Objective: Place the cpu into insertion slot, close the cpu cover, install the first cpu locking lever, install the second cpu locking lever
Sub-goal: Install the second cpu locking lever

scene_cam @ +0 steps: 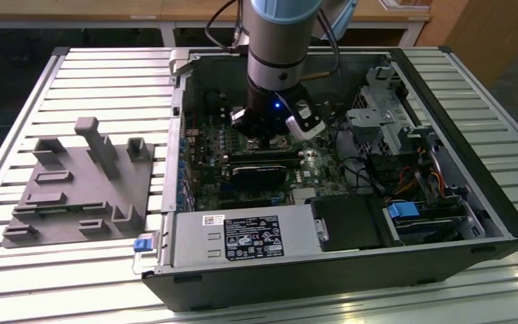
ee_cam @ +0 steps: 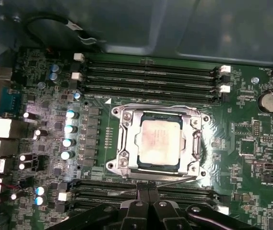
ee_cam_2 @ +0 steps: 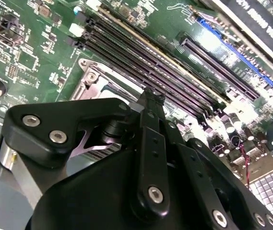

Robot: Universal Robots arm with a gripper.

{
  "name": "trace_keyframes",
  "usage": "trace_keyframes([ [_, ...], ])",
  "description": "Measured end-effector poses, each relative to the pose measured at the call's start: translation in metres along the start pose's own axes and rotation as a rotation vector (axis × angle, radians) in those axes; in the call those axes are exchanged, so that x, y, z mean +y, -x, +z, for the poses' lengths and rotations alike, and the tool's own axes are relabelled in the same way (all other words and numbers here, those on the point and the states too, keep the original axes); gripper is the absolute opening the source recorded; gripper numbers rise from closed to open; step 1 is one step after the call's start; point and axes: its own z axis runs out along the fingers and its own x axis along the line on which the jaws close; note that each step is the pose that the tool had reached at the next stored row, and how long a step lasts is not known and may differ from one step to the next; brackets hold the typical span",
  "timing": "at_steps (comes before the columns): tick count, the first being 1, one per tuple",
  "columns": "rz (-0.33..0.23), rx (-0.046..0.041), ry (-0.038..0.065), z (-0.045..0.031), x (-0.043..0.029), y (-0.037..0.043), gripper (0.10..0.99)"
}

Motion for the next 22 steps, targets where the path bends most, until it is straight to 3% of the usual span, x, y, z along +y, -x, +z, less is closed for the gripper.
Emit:
trace_keyframes([
  [4,0.000,-0.0022,0.033,-0.0004,-0.0030,-0.0035,0.106],
  [8,0.000,-0.0033,0.052,-0.0007,-0.0067,-0.0069,0.106],
  [14,0.000,-0.0041,0.063,0.0042,-0.0091,-0.0087,0.106],
  [22,0.001,-0.0043,0.065,0.0080,-0.0097,-0.0087,0.106],
])
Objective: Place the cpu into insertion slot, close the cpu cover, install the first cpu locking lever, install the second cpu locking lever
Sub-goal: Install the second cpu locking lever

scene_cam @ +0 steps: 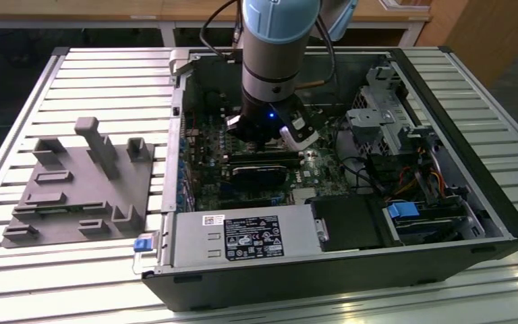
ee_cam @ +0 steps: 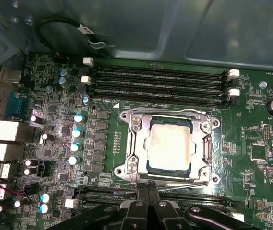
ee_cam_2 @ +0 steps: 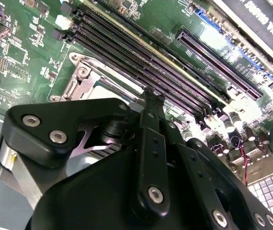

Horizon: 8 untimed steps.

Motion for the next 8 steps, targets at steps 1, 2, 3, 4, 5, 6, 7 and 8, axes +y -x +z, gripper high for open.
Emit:
trace_keyframes([
  [1,0.000,0.0000,0.000,0.0000,0.0000,0.0000,0.106],
  [2,0.000,0.0000,0.001,0.0000,0.0000,0.0000,0.106],
  [3,0.000,0.0000,0.001,0.0000,0.0000,0.0000,0.106],
  [4,0.000,-0.0001,0.001,0.0000,0.0000,0.0000,0.106],
  [5,0.000,-0.0001,0.002,0.0000,-0.0001,-0.0001,0.106],
  [6,0.000,-0.0002,0.004,0.0001,-0.0002,-0.0002,0.106],
  [7,0.000,-0.0003,0.005,0.0002,-0.0006,-0.0003,0.106],
  [8,0.000,-0.0004,0.007,0.0004,-0.0011,-0.0006,0.106],
])
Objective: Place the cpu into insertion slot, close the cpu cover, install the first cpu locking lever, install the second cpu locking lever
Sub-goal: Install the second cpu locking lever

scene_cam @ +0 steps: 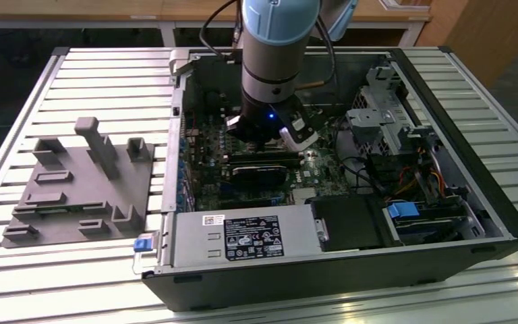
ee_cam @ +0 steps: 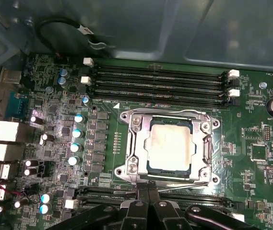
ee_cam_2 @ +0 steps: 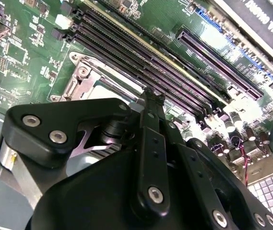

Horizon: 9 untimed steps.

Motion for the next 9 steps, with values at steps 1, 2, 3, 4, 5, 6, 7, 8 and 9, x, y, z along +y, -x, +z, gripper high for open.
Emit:
trace_keyframes([
  [1,0.000,-0.0002,0.002,0.0003,-0.0003,-0.0007,0.106],
  [2,0.000,-0.0003,0.004,0.0006,-0.0006,-0.0017,0.106],
  [3,0.000,-0.0005,0.006,0.0007,-0.0009,-0.0030,0.106],
  [4,0.001,-0.0006,0.008,0.0008,-0.0013,-0.0044,0.106],
  [5,0.001,-0.0008,0.010,0.0008,-0.0017,-0.0051,0.106],
  [6,0.001,-0.0008,0.011,0.0010,-0.0020,-0.0054,0.106],
  [7,0.001,-0.0009,0.013,0.0012,-0.0023,-0.0055,0.106],
  [8,0.001,-0.0012,0.017,0.0013,-0.0027,-0.0057,0.106],
  [9,0.001,-0.0015,0.022,0.0014,-0.0033,-0.0062,0.106],
])
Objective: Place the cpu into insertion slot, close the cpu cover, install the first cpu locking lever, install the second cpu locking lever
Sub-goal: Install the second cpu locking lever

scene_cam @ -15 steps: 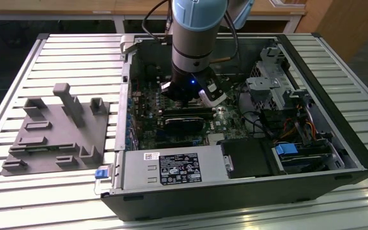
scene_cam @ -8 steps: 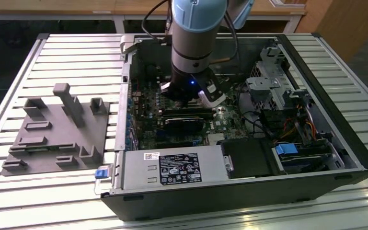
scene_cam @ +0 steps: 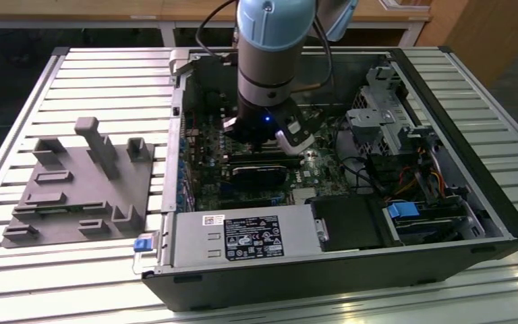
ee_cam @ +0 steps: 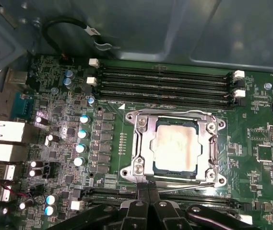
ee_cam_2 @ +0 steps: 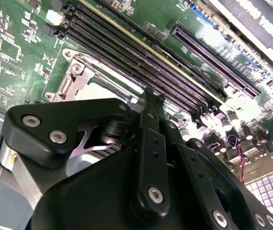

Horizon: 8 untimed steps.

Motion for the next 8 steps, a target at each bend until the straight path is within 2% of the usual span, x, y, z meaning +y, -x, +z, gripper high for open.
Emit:
trace_keyframes([
  [4,0.001,-0.0015,0.023,0.0002,-0.0030,-0.0025,0.106],
  [8,0.001,-0.0024,0.035,-0.0001,-0.0067,-0.0048,0.106],
])
